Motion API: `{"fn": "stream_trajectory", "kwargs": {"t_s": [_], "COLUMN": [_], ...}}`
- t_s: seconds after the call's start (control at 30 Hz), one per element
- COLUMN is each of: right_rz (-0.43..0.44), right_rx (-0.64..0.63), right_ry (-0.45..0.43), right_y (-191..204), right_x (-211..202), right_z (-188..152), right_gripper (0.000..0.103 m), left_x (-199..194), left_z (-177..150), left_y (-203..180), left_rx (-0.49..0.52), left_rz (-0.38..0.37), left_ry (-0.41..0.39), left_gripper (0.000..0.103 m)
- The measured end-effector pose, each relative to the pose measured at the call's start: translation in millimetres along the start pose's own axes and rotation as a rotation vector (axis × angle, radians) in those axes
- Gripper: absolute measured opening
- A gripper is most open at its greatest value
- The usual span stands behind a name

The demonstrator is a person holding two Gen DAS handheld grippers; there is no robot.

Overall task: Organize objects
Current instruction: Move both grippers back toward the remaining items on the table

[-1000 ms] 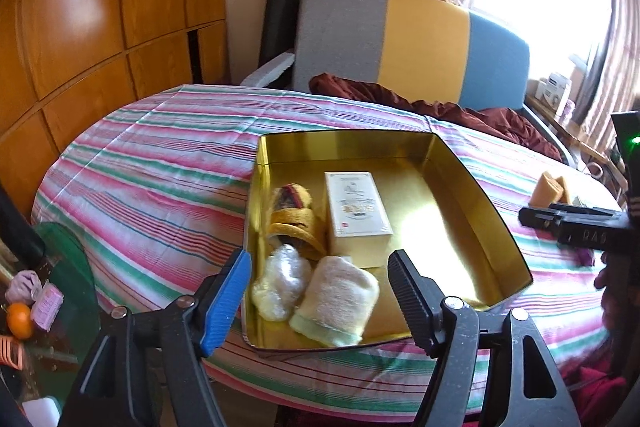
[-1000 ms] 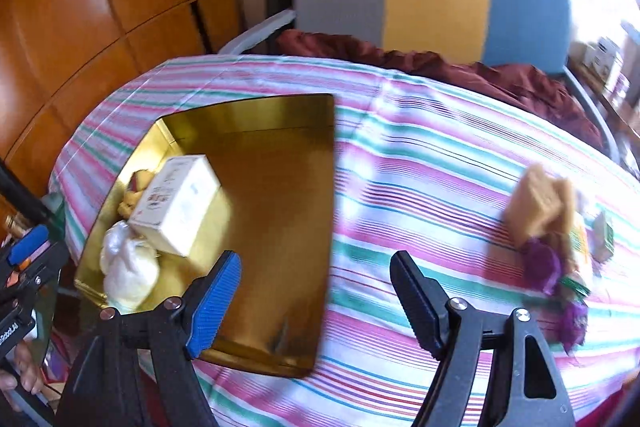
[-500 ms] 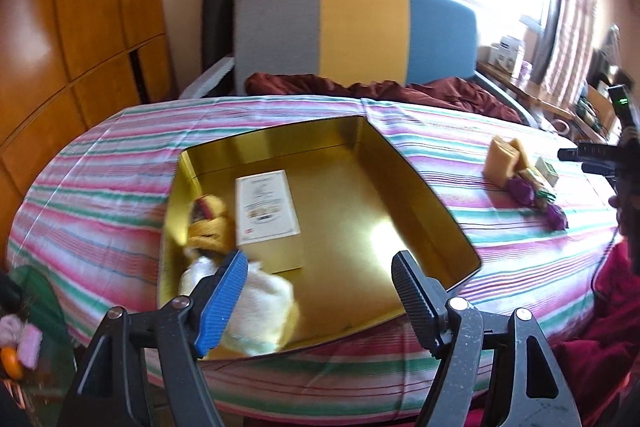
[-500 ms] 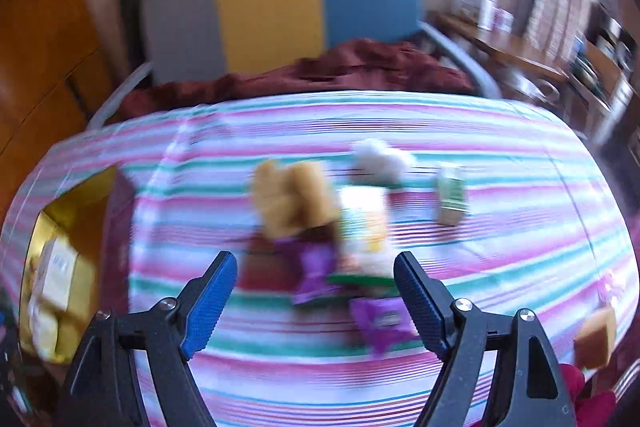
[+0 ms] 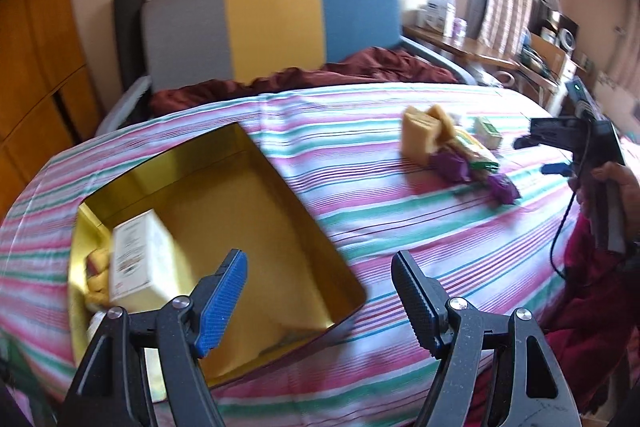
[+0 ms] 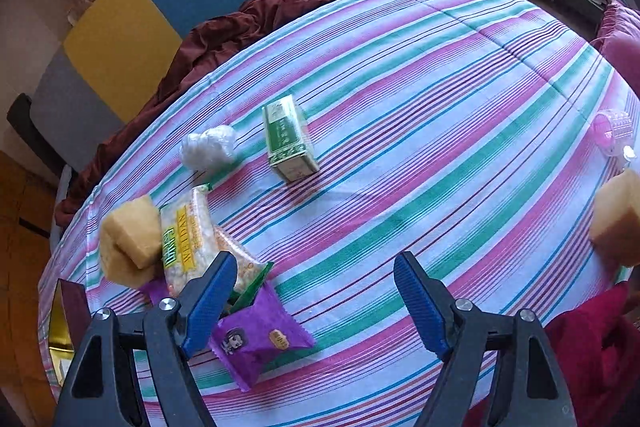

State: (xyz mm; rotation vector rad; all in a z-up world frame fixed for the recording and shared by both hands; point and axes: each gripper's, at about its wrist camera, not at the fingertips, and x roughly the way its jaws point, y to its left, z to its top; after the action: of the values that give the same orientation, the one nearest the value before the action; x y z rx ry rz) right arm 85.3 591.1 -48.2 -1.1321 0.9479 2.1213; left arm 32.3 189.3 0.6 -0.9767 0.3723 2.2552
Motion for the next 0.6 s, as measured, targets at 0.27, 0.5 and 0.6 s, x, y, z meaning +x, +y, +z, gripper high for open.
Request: {"fn": "stream_trajectory", "kwargs": {"t_s": [0.27, 0.5, 0.6], "right_rz": [-0.044, -0.023, -0.003], "right_rx": [-0.136, -0.074, -0.076], "right_ry": [0.055, 0.068, 0.067], "right_y": [22, 7, 8], "right_x": [8, 4, 2], "right_z": [-12, -13, -13], "right_gripper": [0.082, 0.082, 0.082], "left_x": [28, 71, 94], "left_z": [34, 72, 85], "left_y": [-33, -53, -63], "left_rx": [0.04, 0.019, 0.062], "left_rz": [-0.048, -0.094, -0.067], "left_ry": [0.031, 0.078, 0.085], "left_gripper": [0.075, 0.075, 0.075]}}
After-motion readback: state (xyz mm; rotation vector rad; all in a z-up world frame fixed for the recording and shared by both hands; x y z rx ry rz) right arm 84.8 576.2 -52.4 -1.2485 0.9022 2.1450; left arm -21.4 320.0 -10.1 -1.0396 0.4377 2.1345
